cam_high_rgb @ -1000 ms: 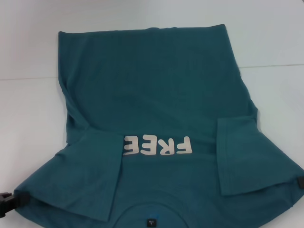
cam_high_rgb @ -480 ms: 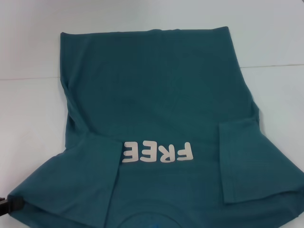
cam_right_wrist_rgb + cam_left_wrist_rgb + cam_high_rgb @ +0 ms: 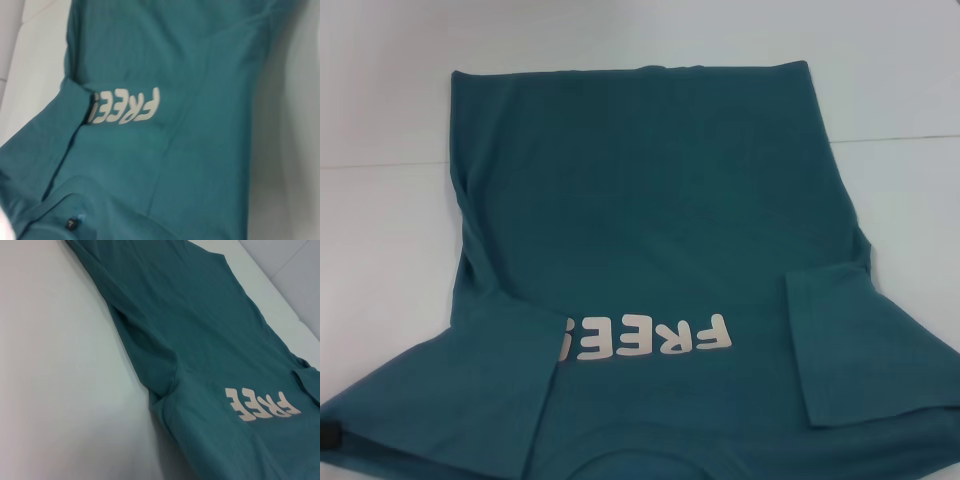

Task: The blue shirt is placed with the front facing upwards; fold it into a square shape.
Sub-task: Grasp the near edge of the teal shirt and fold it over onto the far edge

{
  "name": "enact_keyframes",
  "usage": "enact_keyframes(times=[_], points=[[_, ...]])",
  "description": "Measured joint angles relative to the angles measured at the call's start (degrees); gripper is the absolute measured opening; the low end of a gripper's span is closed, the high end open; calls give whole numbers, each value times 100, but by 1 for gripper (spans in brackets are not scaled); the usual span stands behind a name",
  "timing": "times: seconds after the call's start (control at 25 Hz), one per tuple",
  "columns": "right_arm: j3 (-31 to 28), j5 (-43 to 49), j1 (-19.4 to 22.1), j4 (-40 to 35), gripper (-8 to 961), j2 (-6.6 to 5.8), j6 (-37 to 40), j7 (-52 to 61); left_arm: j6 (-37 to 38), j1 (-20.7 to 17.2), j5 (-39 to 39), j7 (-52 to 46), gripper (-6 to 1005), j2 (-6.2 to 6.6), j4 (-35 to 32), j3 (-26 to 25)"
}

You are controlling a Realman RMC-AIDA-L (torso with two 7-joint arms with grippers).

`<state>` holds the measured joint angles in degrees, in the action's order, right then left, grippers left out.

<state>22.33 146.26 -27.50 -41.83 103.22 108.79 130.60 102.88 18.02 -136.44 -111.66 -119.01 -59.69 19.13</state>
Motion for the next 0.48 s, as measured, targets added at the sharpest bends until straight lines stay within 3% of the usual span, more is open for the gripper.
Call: enact_keyframes(times=[0.2, 0.48], points=[[-1, 1, 26, 292, 9, -162, -226, 7, -5, -21, -6, -52, 34, 1, 6, -18], [-1, 6, 39, 381, 10, -227, -345, -6, 3, -56, -14, -67, 36, -6, 4, -30]])
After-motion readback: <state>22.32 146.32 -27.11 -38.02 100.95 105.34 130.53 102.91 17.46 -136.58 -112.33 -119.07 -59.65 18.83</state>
